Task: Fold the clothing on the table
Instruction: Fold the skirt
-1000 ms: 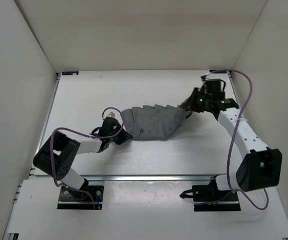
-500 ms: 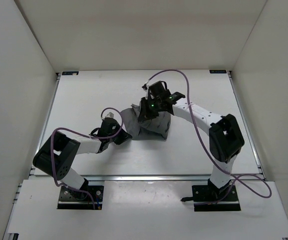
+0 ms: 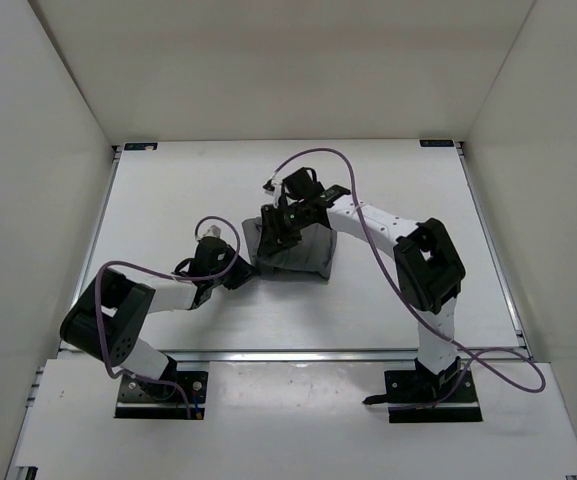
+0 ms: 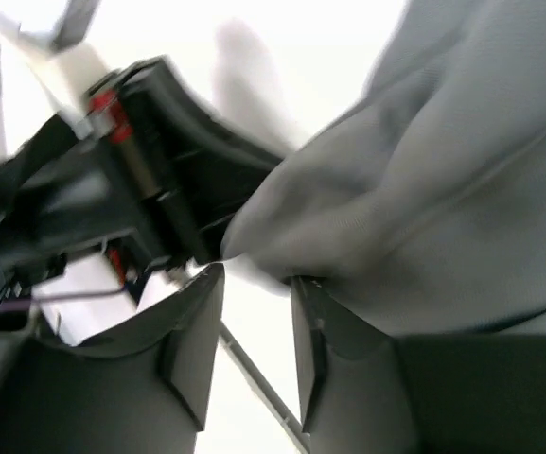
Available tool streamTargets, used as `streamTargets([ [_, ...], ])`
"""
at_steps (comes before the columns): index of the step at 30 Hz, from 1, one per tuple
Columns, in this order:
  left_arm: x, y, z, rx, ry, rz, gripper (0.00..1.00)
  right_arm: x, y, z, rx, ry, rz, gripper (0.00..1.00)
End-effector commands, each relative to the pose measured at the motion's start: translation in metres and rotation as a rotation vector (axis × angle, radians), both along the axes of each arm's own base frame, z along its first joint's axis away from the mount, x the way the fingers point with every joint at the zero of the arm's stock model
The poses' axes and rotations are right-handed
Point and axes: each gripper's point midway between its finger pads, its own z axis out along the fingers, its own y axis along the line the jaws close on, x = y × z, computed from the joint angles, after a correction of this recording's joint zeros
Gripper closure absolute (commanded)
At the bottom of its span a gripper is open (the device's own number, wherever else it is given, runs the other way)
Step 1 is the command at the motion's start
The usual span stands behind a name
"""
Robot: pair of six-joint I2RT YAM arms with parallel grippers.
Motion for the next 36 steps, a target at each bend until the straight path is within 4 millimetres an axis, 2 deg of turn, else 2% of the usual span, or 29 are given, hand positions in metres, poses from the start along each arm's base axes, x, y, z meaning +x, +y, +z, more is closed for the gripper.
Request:
streamTargets([
  [1,0.005,0.001,0.017,-0.034,-0.052,0.002,0.77,-0.028,0.018,0.058,0.155,-0.082,0.174,0.69],
  [2,0.005,0.003,0.018,-0.029,-0.054,0.004,0.77,-0.033,0.018,0.064,0.165,-0.105,0.185,0.7],
  [3,0.007,0.004,0.023,-0.034,-0.067,0.01,0.77,-0.037,0.014,0.072,0.188,-0.139,0.178,0.66],
  [4,0.005,0.005,0.019,-0.026,-0.058,0.01,0.75,-0.035,0.013,0.097,0.246,-0.214,0.172,0.62],
  [5,0.006,0.008,0.019,-0.026,-0.055,0.019,0.73,-0.037,0.003,0.101,0.259,-0.225,0.146,0.59],
  [6,0.006,0.007,0.02,-0.028,-0.06,0.017,0.72,-0.033,-0.004,0.092,0.267,-0.216,0.111,0.67],
  [8,0.006,0.008,0.021,-0.028,-0.056,0.02,0.71,-0.019,-0.017,0.092,0.257,-0.255,0.033,0.72],
  [9,0.005,0.008,0.019,-0.025,-0.054,0.021,0.72,-0.011,-0.022,0.085,0.242,-0.253,0.018,0.89],
  [10,0.004,0.008,0.019,-0.019,-0.054,0.019,0.71,-0.003,-0.026,0.078,0.224,-0.246,0.003,1.0],
  [11,0.005,0.011,0.02,-0.02,-0.051,0.029,0.71,0.007,-0.028,0.069,0.207,-0.235,-0.007,1.0],
  [12,0.003,0.009,0.019,-0.017,-0.048,0.022,0.71,0.01,-0.024,0.054,0.196,-0.207,0.014,1.0],
  [13,0.002,0.01,0.018,-0.014,-0.047,0.018,0.7,0.015,-0.024,0.053,0.202,-0.2,0.018,1.0],
  [14,0.0,0.011,0.018,-0.013,-0.041,0.023,0.69,0.016,-0.02,0.04,0.186,-0.162,0.032,1.0],
  [17,-0.005,0.017,0.016,0.007,-0.03,0.029,0.6,0.009,-0.002,0.014,0.187,-0.099,0.096,1.0],
  [19,-0.007,0.022,0.021,-0.011,-0.03,0.035,0.48,0.0,0.007,0.0,0.185,-0.058,0.117,1.0],
  [20,-0.015,0.024,0.022,-0.023,-0.011,0.024,0.47,-0.004,0.009,-0.016,0.159,-0.029,0.116,1.0],
  [21,-0.018,0.032,0.02,-0.022,0.001,0.035,0.45,-0.005,0.011,-0.02,0.154,-0.021,0.119,1.0],
  [23,-0.031,0.049,0.024,0.003,0.01,0.049,0.44,-0.016,0.007,-0.042,0.1,0.034,0.098,1.0],
  [24,-0.037,0.061,0.024,0.022,0.009,0.07,0.44,-0.014,0.005,-0.05,0.072,0.033,0.082,1.0],
  [26,-0.036,0.082,0.032,0.037,-0.012,0.124,0.43,-0.011,0.0,-0.065,0.017,0.051,0.06,1.0],
  [27,-0.039,0.088,0.039,0.058,-0.033,0.126,0.42,-0.011,-0.001,-0.064,-0.006,0.053,0.064,0.99],
  [28,-0.032,0.094,0.055,0.064,-0.076,0.145,0.39,-0.011,-0.003,-0.066,-0.017,0.067,0.088,1.0],
  [29,-0.036,0.099,0.053,0.1,-0.072,0.126,0.35,-0.008,0.004,-0.05,0.01,0.051,0.099,1.0],
  [30,-0.034,0.102,0.064,0.129,-0.092,0.107,0.33,-0.004,0.005,-0.04,0.027,0.019,0.117,1.0],
  [31,-0.029,0.098,0.08,0.125,-0.126,0.075,0.27,-0.003,0.009,-0.014,0.068,-0.037,0.125,1.0],
  [32,-0.031,0.097,0.083,0.145,-0.136,0.03,0.07,-0.002,0.01,0.01,0.095,-0.089,0.12,1.0],
  [33,-0.031,0.092,0.091,0.143,-0.145,-0.023,0.01,0.003,0.006,0.023,0.118,-0.128,0.098,0.97],
  [35,-0.032,0.092,0.095,0.134,-0.121,-0.076,0.01,0.013,-0.01,0.076,0.168,-0.253,0.006,0.85],
  [36,-0.031,0.089,0.101,0.136,-0.11,-0.118,0.01,0.018,-0.022,0.075,0.156,-0.272,-0.027,0.8],
])
